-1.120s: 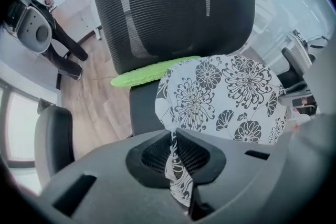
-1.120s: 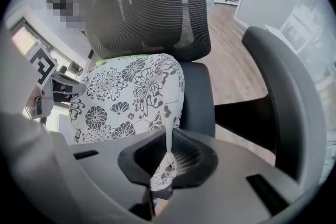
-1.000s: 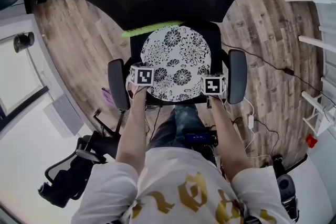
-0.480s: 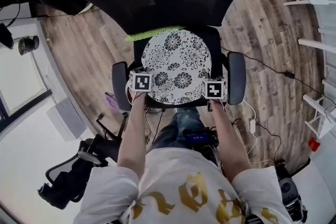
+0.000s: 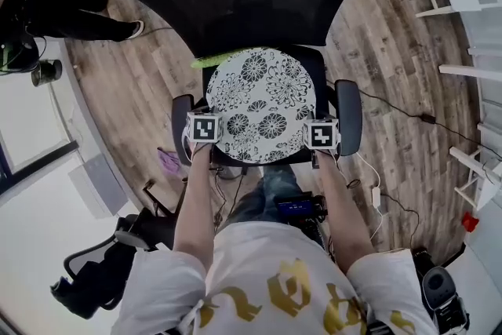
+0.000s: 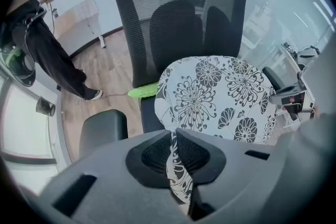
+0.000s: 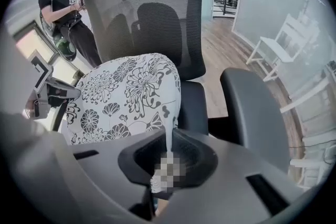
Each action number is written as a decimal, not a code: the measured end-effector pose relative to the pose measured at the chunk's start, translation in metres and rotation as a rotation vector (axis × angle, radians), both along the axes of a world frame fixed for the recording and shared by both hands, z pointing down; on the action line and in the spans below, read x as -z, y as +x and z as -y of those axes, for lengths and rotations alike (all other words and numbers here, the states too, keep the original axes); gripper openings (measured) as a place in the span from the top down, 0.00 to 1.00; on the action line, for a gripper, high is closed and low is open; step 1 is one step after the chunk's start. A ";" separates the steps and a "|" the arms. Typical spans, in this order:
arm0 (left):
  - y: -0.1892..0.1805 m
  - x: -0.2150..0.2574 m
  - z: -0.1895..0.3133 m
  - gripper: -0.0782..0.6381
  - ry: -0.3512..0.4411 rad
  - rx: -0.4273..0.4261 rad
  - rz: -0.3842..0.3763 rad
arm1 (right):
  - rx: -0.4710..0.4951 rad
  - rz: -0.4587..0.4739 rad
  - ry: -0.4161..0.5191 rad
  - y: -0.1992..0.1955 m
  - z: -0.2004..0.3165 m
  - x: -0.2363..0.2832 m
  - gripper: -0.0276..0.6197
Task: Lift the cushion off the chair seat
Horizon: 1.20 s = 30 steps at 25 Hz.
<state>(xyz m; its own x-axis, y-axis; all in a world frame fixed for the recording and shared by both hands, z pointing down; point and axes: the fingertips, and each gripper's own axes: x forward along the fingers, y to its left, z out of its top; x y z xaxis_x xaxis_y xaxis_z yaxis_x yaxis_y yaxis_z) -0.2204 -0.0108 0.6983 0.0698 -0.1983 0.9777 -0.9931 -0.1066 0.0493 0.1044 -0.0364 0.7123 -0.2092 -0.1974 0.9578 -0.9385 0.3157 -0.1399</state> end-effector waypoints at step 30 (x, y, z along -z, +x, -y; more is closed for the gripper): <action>-0.009 0.124 -0.010 0.85 0.229 0.036 -0.102 | -0.009 0.076 0.203 -0.005 0.000 0.122 0.92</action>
